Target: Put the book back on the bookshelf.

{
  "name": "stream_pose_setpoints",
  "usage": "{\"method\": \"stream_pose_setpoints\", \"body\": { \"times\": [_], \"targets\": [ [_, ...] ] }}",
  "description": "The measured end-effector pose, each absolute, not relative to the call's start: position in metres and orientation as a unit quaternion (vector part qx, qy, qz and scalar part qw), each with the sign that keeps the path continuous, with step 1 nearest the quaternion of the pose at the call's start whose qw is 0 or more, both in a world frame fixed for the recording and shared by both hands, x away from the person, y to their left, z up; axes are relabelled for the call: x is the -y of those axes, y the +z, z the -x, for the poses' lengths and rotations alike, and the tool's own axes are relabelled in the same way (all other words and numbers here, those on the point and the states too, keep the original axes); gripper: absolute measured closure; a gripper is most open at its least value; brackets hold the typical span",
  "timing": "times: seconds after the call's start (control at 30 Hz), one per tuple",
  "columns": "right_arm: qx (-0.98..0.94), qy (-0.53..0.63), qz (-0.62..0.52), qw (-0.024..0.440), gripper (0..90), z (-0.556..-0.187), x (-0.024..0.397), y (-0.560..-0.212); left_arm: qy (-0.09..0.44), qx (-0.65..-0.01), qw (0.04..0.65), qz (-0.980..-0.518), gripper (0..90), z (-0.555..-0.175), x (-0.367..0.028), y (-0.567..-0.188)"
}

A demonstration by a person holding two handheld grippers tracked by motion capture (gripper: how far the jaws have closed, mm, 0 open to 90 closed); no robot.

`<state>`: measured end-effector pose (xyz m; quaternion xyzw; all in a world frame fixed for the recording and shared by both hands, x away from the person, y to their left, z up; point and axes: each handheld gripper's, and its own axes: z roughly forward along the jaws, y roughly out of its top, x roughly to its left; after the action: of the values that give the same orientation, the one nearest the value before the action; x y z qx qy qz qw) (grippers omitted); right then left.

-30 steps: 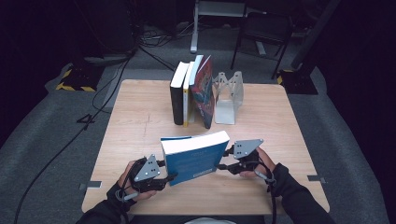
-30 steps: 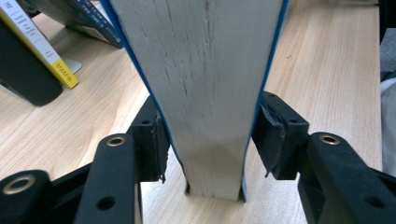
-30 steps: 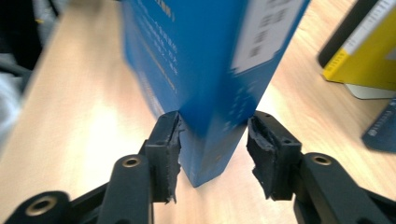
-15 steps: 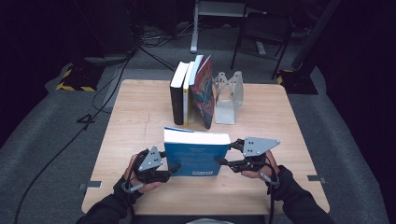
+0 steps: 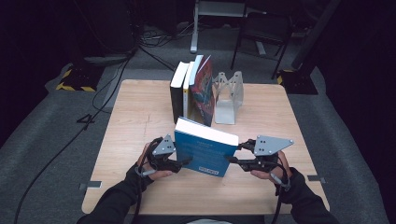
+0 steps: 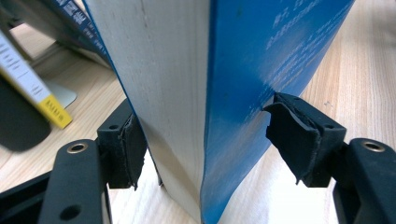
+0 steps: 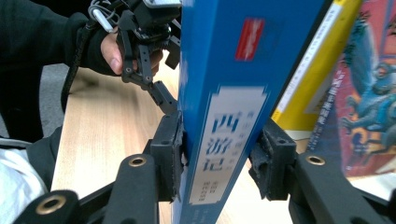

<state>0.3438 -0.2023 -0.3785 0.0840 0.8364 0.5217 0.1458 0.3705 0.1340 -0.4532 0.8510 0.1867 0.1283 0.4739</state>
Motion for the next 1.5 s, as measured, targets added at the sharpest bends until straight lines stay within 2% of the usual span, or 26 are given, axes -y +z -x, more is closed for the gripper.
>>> {"method": "stream_pose_setpoints", "body": {
  "times": [0.6, 0.8, 1.03, 1.13, 1.27, 1.5],
  "targets": [
    [-0.847, 0.489, -0.111, 0.176, 55.1, -0.352, 0.217, -0.341, 0.108, -0.157, 0.469, -0.862, 28.1, -0.403, -0.085, -0.451],
    [-0.858, 0.474, -0.118, 0.16, 55.6, -0.357, 0.212, -0.334, 0.11, -0.161, 0.469, -0.862, 23.6, -0.403, -0.081, -0.451],
    [-0.866, 0.458, -0.133, 0.149, 53.2, -0.363, 0.198, -0.334, 0.107, -0.163, 0.468, -0.862, 23.4, -0.401, -0.082, -0.451],
    [-0.869, 0.456, -0.132, 0.136, 56.2, -0.365, 0.194, -0.335, 0.107, -0.161, 0.461, -0.866, 24.3, -0.399, -0.084, -0.451],
    [-0.87, 0.459, -0.13, 0.125, 58.5, -0.364, 0.194, -0.335, 0.111, -0.181, 0.438, -0.874, 29.9, -0.389, -0.096, -0.452],
    [-0.865, 0.464, -0.143, 0.13, 59.1, -0.362, 0.194, -0.336, 0.1, -0.219, 0.365, -0.899, 25.3, -0.346, -0.134, -0.476]
  ]
}}
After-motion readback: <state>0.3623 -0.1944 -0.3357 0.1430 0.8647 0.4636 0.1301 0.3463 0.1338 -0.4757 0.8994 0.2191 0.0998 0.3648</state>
